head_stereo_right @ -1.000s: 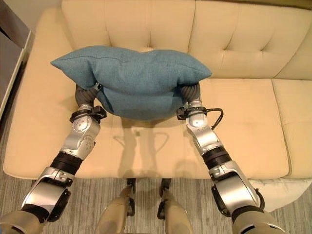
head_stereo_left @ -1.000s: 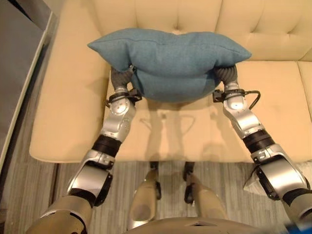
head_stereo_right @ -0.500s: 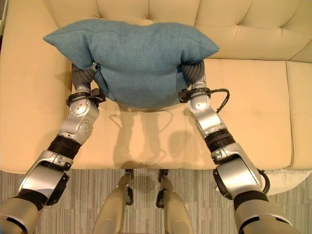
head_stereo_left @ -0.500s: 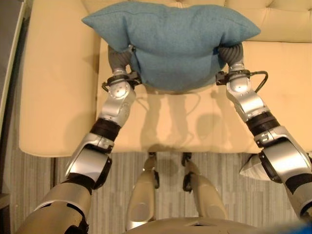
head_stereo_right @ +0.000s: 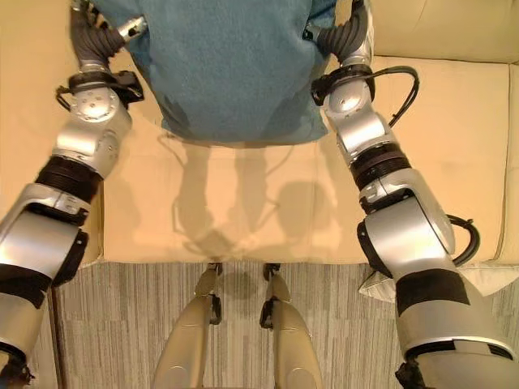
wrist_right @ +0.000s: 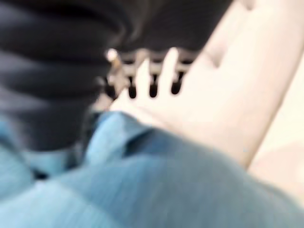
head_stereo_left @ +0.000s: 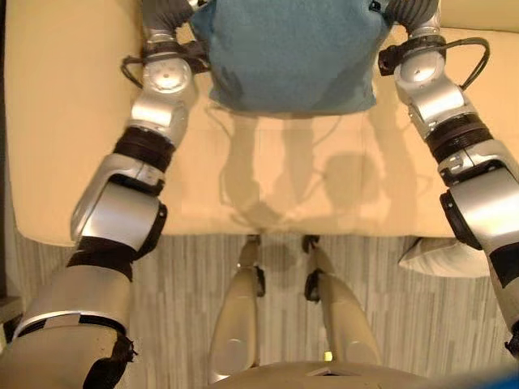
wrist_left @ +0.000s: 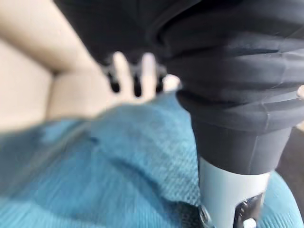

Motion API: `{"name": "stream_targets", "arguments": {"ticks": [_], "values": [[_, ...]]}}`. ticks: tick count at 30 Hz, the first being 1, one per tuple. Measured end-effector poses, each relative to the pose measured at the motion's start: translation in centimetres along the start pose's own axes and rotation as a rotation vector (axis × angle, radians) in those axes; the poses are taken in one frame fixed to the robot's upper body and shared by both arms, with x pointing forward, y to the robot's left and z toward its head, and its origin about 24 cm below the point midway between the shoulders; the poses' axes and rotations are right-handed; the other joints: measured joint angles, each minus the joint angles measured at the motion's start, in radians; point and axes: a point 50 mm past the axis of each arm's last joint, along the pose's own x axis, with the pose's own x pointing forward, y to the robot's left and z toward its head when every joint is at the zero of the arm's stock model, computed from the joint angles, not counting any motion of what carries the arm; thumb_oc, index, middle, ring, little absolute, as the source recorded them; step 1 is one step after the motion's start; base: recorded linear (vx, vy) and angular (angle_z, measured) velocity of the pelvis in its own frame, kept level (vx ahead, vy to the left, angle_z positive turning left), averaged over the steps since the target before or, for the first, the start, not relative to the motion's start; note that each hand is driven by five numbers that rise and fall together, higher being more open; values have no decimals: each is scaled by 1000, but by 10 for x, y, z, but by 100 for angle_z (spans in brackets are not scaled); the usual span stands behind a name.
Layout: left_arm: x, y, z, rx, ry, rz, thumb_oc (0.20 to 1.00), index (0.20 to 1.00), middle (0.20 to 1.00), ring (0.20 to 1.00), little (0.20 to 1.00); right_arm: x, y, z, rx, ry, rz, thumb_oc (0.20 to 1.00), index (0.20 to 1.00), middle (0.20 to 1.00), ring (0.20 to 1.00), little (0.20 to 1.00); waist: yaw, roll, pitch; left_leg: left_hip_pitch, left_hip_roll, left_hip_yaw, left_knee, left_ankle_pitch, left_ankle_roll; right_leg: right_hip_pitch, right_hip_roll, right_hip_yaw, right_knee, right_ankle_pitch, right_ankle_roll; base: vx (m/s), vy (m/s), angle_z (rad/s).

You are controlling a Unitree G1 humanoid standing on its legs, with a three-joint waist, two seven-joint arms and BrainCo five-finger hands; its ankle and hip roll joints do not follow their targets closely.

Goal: Pick up all the scattered cushions and arrange them neatly on the sofa.

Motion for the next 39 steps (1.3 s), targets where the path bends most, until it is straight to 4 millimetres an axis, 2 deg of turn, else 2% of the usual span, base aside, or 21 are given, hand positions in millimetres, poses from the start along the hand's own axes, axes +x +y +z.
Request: {"name": "stream_targets", "arguments": {"ticks": [4, 6, 9, 11, 12, 15, 18, 19, 20, 21, 22, 24, 25, 27, 30, 31, 32, 33, 34, 37, 39], "values": [[5, 16, 6, 16, -25, 30, 1000, 1000, 1000, 1000, 1000, 6, -23, -5, -35, 6, -43, 1000, 1000, 1000, 1000, 1000, 16, 3, 0, -1, 0, -2, 0, 0, 0, 0, 0, -1, 0, 0, 0, 40, 18, 1], [7, 33, 9, 25, -40, 60, 1000, 1000, 1000, 1000, 1000, 9, -36, -7, -39, 12, -64, 1000, 1000, 1000, 1000, 1000, 16, 5, 0, -2, -1, -7, 0, 0, 0, 0, -1, -1, 0, 0, 0, 37, 15, 3], [4, 56, 4, 13, -38, 107, 1000, 1000, 1000, 1000, 1000, 9, -56, -15, -63, 20, -92, 1000, 1000, 1000, 1000, 1000, 18, 7, 0, -3, -2, -11, 0, 0, 0, 0, -2, -2, 0, 0, 0, 7, 1, 1], [1, 63, -2, 17, -22, 122, 1000, 1000, 1000, 1000, 1000, 9, -62, -19, -76, 31, -104, 1000, 1000, 1000, 1000, 1000, 18, 7, 0, -3, -3, -13, 0, 0, 0, 0, -2, -2, 0, 0, 0, 0, 0, 0], [-5, 65, -5, -9, -23, 115, 1000, 1000, 1000, 1000, 1000, 6, -66, -22, -45, 28, -111, 1000, 1000, 1000, 1000, 1000, 18, 7, 0, -3, -4, -17, 0, 0, 0, 2, -3, -4, 0, 0, 0, 20, 18, 5], [-38, 70, -24, -89, -22, 65, 1000, 1000, 1000, 1000, 1000, -20, -71, -48, 50, 42, -113, 1000, 1000, 1000, 1000, 1000, 17, 10, 1, 14, -9, -22, -1, 0, 0, 21, -7, -4, 0, -2, 2, 17, 7, 5], [-71, 76, -62, -116, 83, 77, 1000, 1000, 1000, 1000, 1000, -50, -66, -91, 5, 148, -58, 1000, 1000, 1000, 1000, 1000, 17, 12, 2, 71, -18, -24, -2, 1, 0, 77, -17, -4, 0, -9, 11, 14, 1, 3], [-89, 80, -78, -121, 138, 78, 1000, 1000, 1000, 1000, 1000, -73, -66, -115, -18, 202, -30, 1000, 1000, 1000, 1000, 1000, 15, 12, 1, 107, -20, -26, -7, 0, -1, 113, -19, -4, 0, -17, 19, 66, -6, 7], [-97, 81, -82, -134, 148, 75, 1000, 1000, 1000, 1000, 1000, -82, -66, -120, -12, 204, -24, 1000, 1000, 1000, 1000, 1000, 14, 13, 1, 129, -20, -27, -17, 0, -1, 131, -19, -5, 0, -24, 26, 65, -6, 7], [-112, 84, -91, -137, 184, 69, 1000, 1000, 1000, 1000, 1000, -101, -64, -134, -22, 242, 3, 1000, 1000, 1000, 1000, 1000, 12, 13, 1, 155, -20, -28, -23, 0, -2, 158, -19, -6, 0, -29, 32, 27, -21, 11], [-137, 86, -106, -153, 247, 60, 1000, 1000, 1000, 1000, 1000, -133, -64, -159, -39, 324, 37, 1000, 1000, 1000, 1000, 1000, 11, 13, 1, 204, -24, -31, -23, -3, -5, 210, -23, -12, 0, -38, 35, 10, -26, 12], [-159, 88, -122, -145, 328, 50, 1000, 1000, 1000, 1000, 1000, -160, -63, -183, -71, 426, 80, 1000, 1000, 1000, 1000, 1000, 12, 16, -2, 245, -24, -34, -23, -14, -19, 253, -24, -17, 0, -51, 40, 0, -16, 11], [-182, 91, -134, -159, 388, 48, 1000, 1000, 1000, 1000, 1000, -188, -64, -196, -66, 479, 99, 1000, 1000, 1000, 1000, 1000, 9, 22, -6, 283, -23, -52, -24, -30, -39, 297, -23, -28, 0, -57, 37, -13, -19, 19], [-218, 98, -155, -145, 522, 62, 1000, 1000, 1000, 1000, 1000, -234, -59, -222, -61, 637, 137, 1000, 1000, 1000, 1000, 1000, -5, 23, -11, 344, -24, -58, -24, -49, -47, 360, -23, -33, 0, -72, 35, -6, -35, 18], [-263, 109, -175, -129, 674, 82, 1000, 1000, 1000, 1000, 1000, -285, -60, -242, -62, 790, 186, 1000, 1000, 1000, 1000, 1000, -12, 36, -29, 379, -26, -77, -25, -64, -47, 402, -23, -40, 0, -77, 32, -17, -36, 11], [-292, 118, -188, -87, 780, 91, 1000, 1000, 1000, 1000, 1000, -322, -58, -255, -71, 915, 226, 1000, 1000, 1000, 1000, 1000, -19, 39, -44, 401, -25, -81, -25, -66, -45, 427, -23, -46, 0, -80, 29, -26, -58, 12], [-305, 123, -195, -71, 832, 101, 1000, 1000, 1000, 1000, 1000, -338, -56, -259, -68, 970, 235, 1000, 1000, 1000, 1000, 1000, -22, 39, -48, 421, -25, -81, -25, -68, -41, 445, -23, -46, 0, -82, 29, -9, -33, 5], [-320, 127, -202, -50, 898, 109, 1000, 1000, 1000, 1000, 1000, -353, -53, -262, -73, 1021, 262, 1000, 1000, 1000, 1000, 1000, -24, 39, -65, 434, -25, -80, -29, -72, -36, 459, -23, -45, 0, -87, 26, -10, -31, -5], [-342, 136, -207, 6, 984, 91, 1000, 1000, 1000, 1000, 1000, -375, -53, -264, -96, 1076, 326, 1000, 1000, 1000, 1000, 1000, -28, 42, -103, 434, -24, -78, -29, -78, -29, 457, -22, -43, 0, -89, 24, -14, -44, -12], [-388, 150, -222, 83, 1163, 96, 1000, 1000, 1000, 1000, 1000, -412, -52, -272, -121, 1205, 381, 1000, 1000, 1000, 1000, 1000, -33, 45, -144, 468, -17, -65, -29, -81, -25, 484, -15, -30, -1, -90, 23, -13, -45, -14], [-410, 152, -226, 117, 1258, 83, 1000, 1000, 1000, 1000, 1000, -426, -51, -272, -127, 1249, 412, 1000, 1000, 1000, 1000, 1000, -38, 43, -178, 477, -12, -58, -29, -87, -26, 491, -11, -29, -1, -94, 18, -48, -77, -8]]}}
